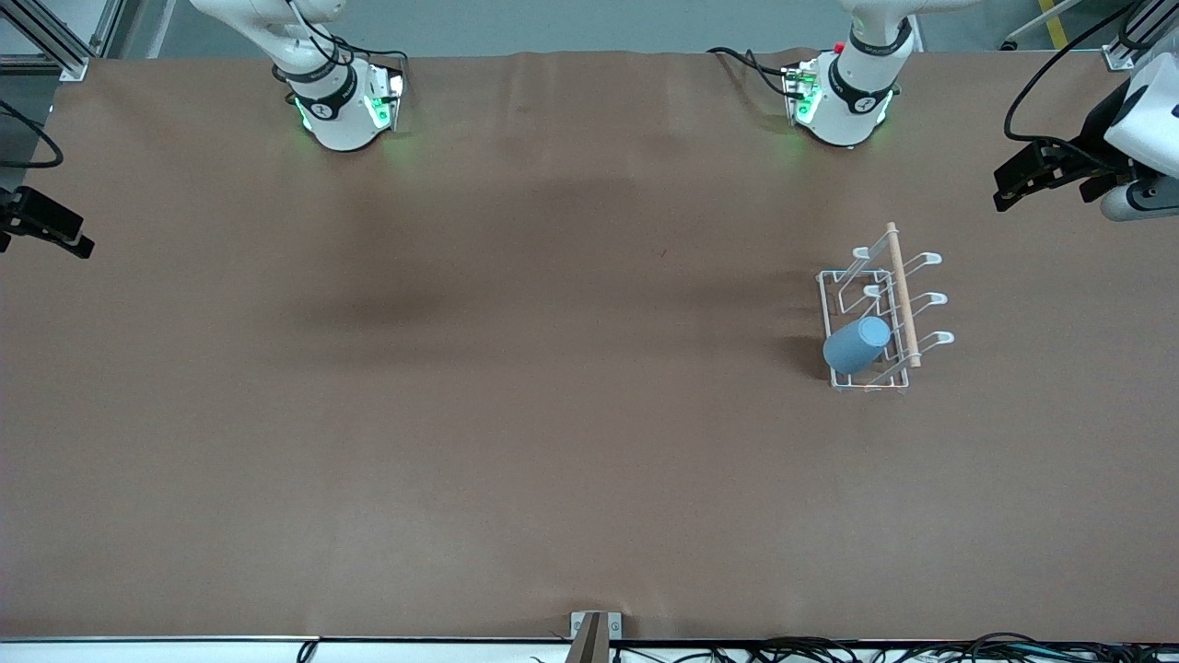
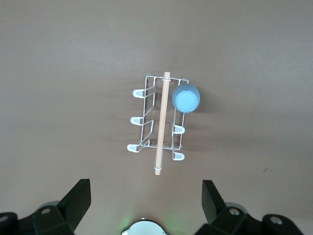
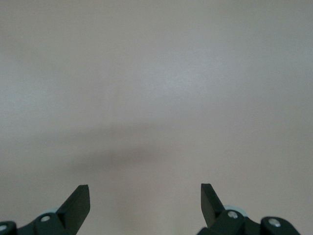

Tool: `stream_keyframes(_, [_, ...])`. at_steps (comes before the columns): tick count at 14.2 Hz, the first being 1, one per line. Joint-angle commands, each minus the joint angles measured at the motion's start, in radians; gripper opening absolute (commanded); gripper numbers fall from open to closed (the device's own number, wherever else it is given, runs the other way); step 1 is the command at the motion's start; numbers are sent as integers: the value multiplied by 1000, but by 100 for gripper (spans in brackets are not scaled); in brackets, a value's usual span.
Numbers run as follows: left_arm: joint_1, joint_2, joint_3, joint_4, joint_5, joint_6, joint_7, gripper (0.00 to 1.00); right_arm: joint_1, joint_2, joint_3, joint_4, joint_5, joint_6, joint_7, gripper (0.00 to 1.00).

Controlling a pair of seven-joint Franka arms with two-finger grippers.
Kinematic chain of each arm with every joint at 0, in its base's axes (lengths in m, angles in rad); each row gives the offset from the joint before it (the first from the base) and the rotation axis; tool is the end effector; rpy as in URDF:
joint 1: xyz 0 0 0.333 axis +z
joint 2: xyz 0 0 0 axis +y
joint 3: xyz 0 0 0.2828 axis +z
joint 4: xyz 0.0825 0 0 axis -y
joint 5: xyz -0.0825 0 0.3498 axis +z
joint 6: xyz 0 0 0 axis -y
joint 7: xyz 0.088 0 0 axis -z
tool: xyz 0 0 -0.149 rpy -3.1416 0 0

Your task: Hang cup on cup holder

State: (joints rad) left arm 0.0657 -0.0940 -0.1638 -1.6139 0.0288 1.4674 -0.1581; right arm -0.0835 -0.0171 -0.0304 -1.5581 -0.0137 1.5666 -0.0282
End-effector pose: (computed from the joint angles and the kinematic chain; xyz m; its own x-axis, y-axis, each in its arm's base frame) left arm 0.4789 -0.0459 0.5686 0.9969 0.0644 -0.0460 0.0620 -0.9967 -0.0519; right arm 0.5130 -0.0609 0.5634 0.9960 -0.0856 0.0252 -0.0860 -0.9962 0.0139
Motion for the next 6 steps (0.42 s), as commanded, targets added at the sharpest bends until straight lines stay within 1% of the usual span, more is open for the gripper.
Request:
stream_keyframes(1, [5, -24, -6, -24, -18, 11, 23, 100, 5, -17, -5, -16, 15, 0, 7, 100])
stream_keyframes(4, [0, -6, -10, 0, -23, 11, 35, 100, 5, -17, -5, -16, 17, 0, 7, 100])
stream_keyframes(6, [2, 9, -8, 11, -21, 14, 34, 100, 4, -18, -6, -16, 38, 0, 8, 100])
